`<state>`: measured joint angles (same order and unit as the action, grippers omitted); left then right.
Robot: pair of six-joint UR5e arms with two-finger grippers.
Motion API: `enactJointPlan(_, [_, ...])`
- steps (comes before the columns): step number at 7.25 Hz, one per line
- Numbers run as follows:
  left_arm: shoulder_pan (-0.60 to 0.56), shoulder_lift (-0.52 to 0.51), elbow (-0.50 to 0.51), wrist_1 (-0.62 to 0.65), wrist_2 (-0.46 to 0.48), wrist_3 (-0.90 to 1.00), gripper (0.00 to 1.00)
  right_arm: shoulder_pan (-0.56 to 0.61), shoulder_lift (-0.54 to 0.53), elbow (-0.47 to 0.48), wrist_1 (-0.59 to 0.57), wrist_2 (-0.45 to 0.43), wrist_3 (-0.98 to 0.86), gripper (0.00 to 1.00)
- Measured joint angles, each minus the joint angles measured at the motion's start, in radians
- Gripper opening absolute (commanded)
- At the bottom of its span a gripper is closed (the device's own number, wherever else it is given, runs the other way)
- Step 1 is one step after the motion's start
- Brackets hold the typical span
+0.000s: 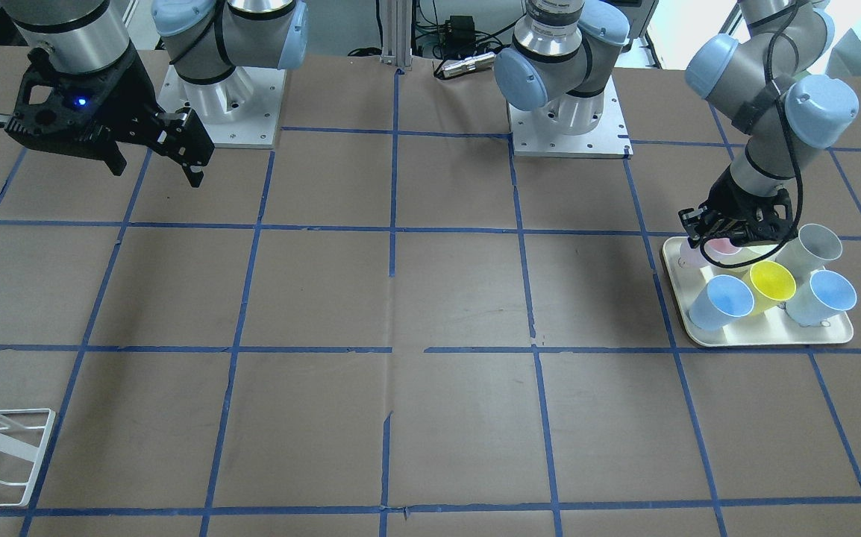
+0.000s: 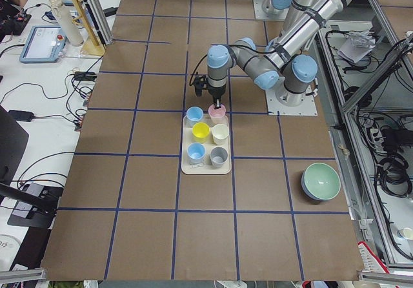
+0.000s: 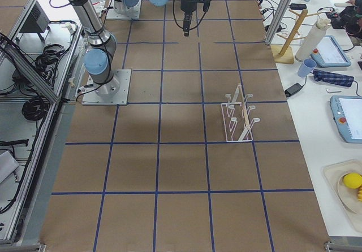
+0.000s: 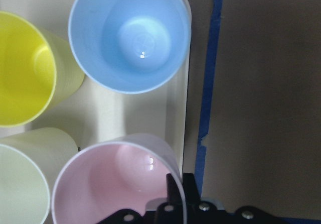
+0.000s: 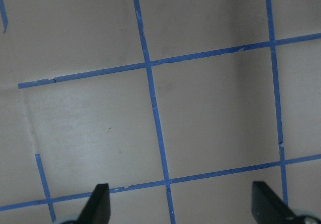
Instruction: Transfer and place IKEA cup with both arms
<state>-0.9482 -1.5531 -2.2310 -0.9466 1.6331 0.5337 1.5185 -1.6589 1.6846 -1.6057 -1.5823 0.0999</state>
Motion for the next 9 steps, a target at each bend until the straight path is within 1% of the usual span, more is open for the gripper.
enactJointPlan(1, [0.000, -0.010, 0.000, 0.002, 0.003, -0.001, 0.98, 0.000, 0.001, -0.002, -0.001, -0.002, -0.002, 1.00])
enactJointPlan(2, [0.000, -0.017, -0.002, 0.012, 0.005, -0.002, 1.00, 0.000, 0.001, -0.005, -0.002, -0.008, -0.003, 1.00])
enactJointPlan(4, [-0.002, -0.022, 0.004, 0.031, 0.010, -0.006, 1.00, 0.000, 0.002, -0.005, -0.005, -0.035, -0.004, 1.00])
enactJointPlan(5, [-0.005, -0.013, 0.021, 0.000, 0.009, -0.010, 1.00, 0.000, 0.002, -0.004, -0.004, -0.042, -0.005, 1.00])
enactJointPlan(6, [-0.011, -0.002, 0.065, -0.079, 0.006, -0.013, 1.00, 0.000, 0.002, -0.004, -0.004, -0.045, -0.004, 1.00])
enactJointPlan(7, [-0.022, 0.003, 0.135, -0.185, 0.002, -0.017, 1.00, 0.000, 0.002, -0.003, -0.004, -0.045, -0.004, 1.00])
enactJointPlan(8, [-0.054, 0.008, 0.211, -0.293, -0.001, -0.035, 1.00, 0.000, 0.002, -0.003, -0.005, -0.044, -0.004, 1.00])
enactJointPlan(9, [-0.128, 0.015, 0.287, -0.387, -0.004, -0.094, 1.00, 0.000, 0.003, -0.003, -0.005, -0.044, -0.004, 1.00])
